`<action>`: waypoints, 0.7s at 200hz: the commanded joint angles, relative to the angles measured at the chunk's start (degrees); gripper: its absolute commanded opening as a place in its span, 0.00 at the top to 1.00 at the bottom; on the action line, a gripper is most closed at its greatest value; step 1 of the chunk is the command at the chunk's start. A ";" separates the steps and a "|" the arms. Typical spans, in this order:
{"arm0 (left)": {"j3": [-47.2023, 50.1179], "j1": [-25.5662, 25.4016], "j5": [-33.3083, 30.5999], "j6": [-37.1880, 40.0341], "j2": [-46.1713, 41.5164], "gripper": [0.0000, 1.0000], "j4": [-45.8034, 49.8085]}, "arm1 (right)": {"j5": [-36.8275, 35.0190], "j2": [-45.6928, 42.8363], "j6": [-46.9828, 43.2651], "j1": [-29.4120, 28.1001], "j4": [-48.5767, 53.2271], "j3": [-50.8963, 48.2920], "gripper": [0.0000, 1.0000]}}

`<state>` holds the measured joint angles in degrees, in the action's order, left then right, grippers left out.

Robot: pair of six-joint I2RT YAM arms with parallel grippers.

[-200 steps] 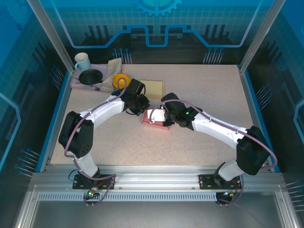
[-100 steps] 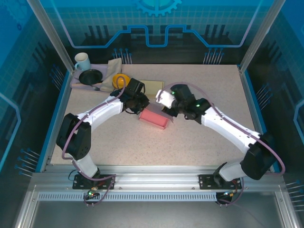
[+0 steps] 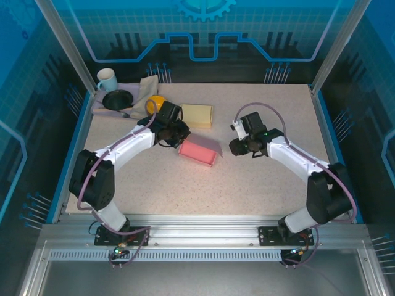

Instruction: Fold the paper box

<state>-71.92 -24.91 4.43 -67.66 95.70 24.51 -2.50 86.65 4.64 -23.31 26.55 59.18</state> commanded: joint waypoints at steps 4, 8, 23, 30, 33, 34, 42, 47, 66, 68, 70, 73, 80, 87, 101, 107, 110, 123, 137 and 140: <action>-0.07 0.44 1.66 -1.33 -2.35 0.90 0.01 | 7.45 1.86 5.99 -0.80 -3.91 0.80 0.58; 0.05 0.39 1.71 -1.46 -2.44 0.90 0.01 | 8.18 2.24 6.30 -0.98 -4.18 0.94 0.58; 0.29 0.38 1.80 -1.82 -2.73 0.90 -0.14 | 10.16 3.51 6.90 -1.85 -4.51 1.61 0.58; 0.44 0.46 1.69 -1.97 -2.88 0.89 -0.25 | 10.40 4.00 7.11 -2.34 -4.42 2.05 0.58; 0.54 0.39 1.68 -1.96 -2.93 0.89 -0.33 | 10.48 4.19 7.17 -2.52 -4.44 2.07 0.58; 0.50 0.39 1.66 -2.05 -2.95 0.89 -0.29 | 10.53 4.16 7.20 -2.57 -4.51 2.12 0.58; 0.68 0.52 1.64 -2.20 -2.96 0.90 -0.49 | 11.04 4.35 7.47 -2.92 -4.63 2.39 0.59; 0.77 0.48 1.66 -2.38 -3.02 0.90 -0.60 | 11.51 4.53 7.84 -3.14 -4.79 2.50 0.59; 1.16 0.58 1.79 -2.82 -3.06 0.90 -1.16 | 14.48 4.67 9.83 -3.23 -6.02 2.52 0.59; 1.21 0.63 1.74 -2.76 -3.06 0.90 -1.21 | 14.77 4.67 10.05 -3.23 -6.21 2.52 0.59; 1.24 0.67 1.77 -2.75 -3.06 0.90 -1.28 | 15.04 4.67 10.30 -3.23 -6.39 2.48 0.59; 1.25 0.73 1.88 -2.74 -3.06 0.90 -1.31 | 15.47 4.57 10.73 -3.16 -6.77 2.44 0.59; 1.34 0.73 1.84 -2.87 -2.98 0.90 -1.33 | 16.58 4.50 11.56 -3.13 -7.54 2.28 0.59; 1.50 0.61 1.83 -2.76 -2.98 0.90 -1.42 | 17.34 4.49 12.34 -3.19 -8.27 2.26 0.59; 1.85 0.66 2.07 -2.91 -2.80 0.90 -1.73 | 18.57 4.87 13.78 -2.97 -9.45 2.26 0.59; 2.09 0.70 2.31 -3.00 -2.80 0.89 -1.87 | 19.50 5.22 14.70 -2.76 -9.92 2.26 0.59; 2.28 0.75 2.48 -3.17 -2.79 0.89 -2.04 | 20.18 5.42 15.11 -2.55 -10.32 2.17 0.59; 3.08 0.98 3.32 -3.80 -2.75 0.89 -2.99 | 23.53 6.27 18.67 -1.58 -11.91 2.13 0.59; 3.29 1.17 3.96 -4.10 -2.80 0.89 -3.32 | 26.84 6.93 21.99 -0.80 -13.83 2.02 0.59; 3.28 1.33 4.07 -4.08 -2.80 0.89 -3.25 | 27.31 6.99 22.43 -0.71 -14.24 2.02 0.59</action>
<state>-69.97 -23.38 4.89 -70.30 94.11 22.90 15.49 92.33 19.62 -24.93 19.42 59.72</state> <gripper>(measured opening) 0.109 0.414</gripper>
